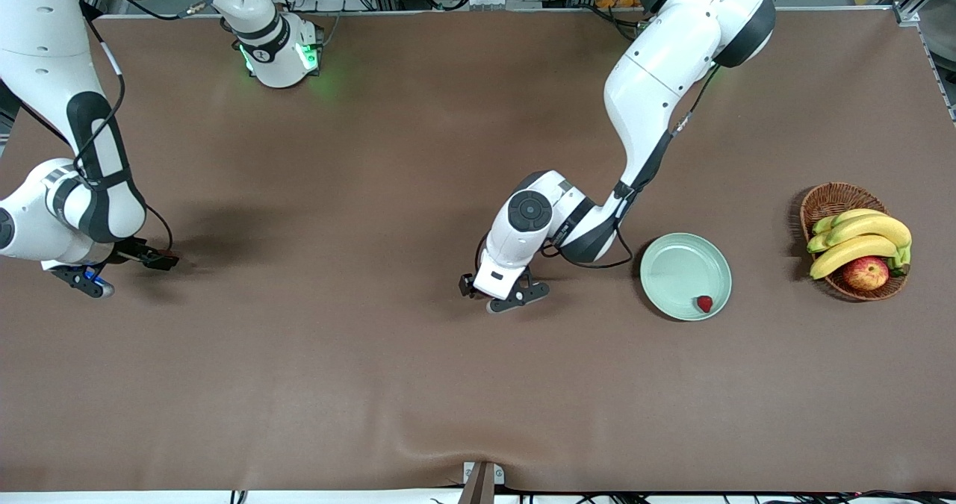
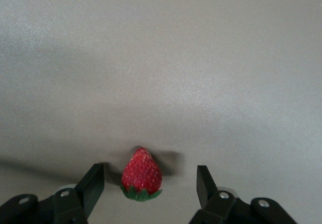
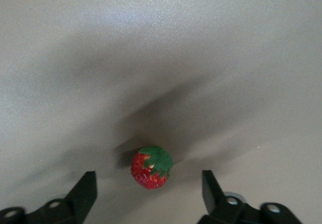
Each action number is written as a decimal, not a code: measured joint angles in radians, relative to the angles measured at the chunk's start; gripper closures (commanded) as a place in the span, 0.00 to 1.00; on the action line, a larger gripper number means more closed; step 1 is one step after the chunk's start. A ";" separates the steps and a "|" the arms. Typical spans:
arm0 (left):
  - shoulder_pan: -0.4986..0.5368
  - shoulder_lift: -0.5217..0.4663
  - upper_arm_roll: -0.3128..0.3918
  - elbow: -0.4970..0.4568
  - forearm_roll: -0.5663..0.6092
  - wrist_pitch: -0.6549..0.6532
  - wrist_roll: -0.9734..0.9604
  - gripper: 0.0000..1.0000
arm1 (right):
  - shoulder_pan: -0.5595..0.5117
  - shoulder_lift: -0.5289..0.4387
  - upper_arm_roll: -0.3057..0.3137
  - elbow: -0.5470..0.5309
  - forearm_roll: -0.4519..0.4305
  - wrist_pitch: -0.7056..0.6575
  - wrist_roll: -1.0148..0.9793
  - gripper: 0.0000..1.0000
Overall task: Collect all strawberries into plate
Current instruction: 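Grasp the strawberry with the left gripper while the right gripper grasps another, then lower the second strawberry onto the plate and open the left gripper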
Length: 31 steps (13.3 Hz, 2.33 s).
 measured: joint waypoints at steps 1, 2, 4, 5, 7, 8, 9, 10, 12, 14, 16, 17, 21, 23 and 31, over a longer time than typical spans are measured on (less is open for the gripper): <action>0.000 0.000 0.000 -0.001 0.000 -0.002 0.000 0.28 | 0.000 0.000 0.001 0.000 0.000 0.000 0.000 0.47; 0.000 0.001 0.001 -0.002 0.000 -0.007 0.000 0.30 | 0.000 0.001 0.001 0.000 0.000 0.000 -0.001 0.63; 0.000 0.001 0.001 -0.001 0.000 -0.019 0.000 0.42 | 0.000 0.001 0.002 -0.001 0.000 -0.001 -0.010 0.88; 0.000 0.000 0.001 -0.001 0.000 -0.029 0.000 0.52 | 0.000 0.001 0.002 -0.001 0.000 -0.002 -0.023 1.00; 0.000 0.000 0.002 0.002 0.000 -0.046 0.000 0.78 | 0.000 0.000 0.002 -0.001 0.001 -0.007 -0.042 1.00; 0.000 -0.002 0.003 0.002 0.000 -0.061 0.000 0.90 | 0.000 0.001 0.002 -0.001 0.001 -0.007 -0.048 1.00; 0.000 -0.002 0.003 0.002 0.000 -0.069 0.000 1.00 | 0.000 0.001 0.002 -0.001 0.001 -0.007 -0.054 1.00; 0.000 -0.002 0.003 0.002 0.000 -0.070 0.000 1.00 | 0.000 0.000 0.003 -0.001 0.001 -0.007 -0.063 1.00; 0.000 -0.003 0.003 0.004 0.000 -0.073 0.000 1.00 | 0.001 0.000 0.012 0.006 0.001 -0.001 -0.096 1.00; 0.002 -0.009 0.004 0.009 0.000 -0.098 0.000 1.00 | 0.011 -0.001 0.021 0.028 0.001 0.005 -0.131 1.00; 0.017 -0.042 0.005 0.027 0.000 -0.158 0.000 1.00 | 0.035 -0.003 0.027 0.065 0.001 0.006 -0.165 1.00; 0.032 -0.076 0.005 0.036 0.000 -0.206 0.001 1.00 | 0.054 -0.005 0.031 0.082 0.002 0.006 -0.179 1.00; 0.111 -0.247 0.005 0.038 0.000 -0.441 0.103 1.00 | 0.130 -0.021 0.111 0.122 0.004 0.006 -0.186 1.00; 0.177 -0.307 0.006 0.008 0.000 -0.532 0.222 1.00 | 0.157 -0.025 0.166 0.134 0.005 0.005 -0.186 1.00; 0.536 -0.377 0.008 -0.335 0.000 -0.514 0.700 1.00 | 0.364 -0.026 0.328 0.214 0.011 0.012 0.199 1.00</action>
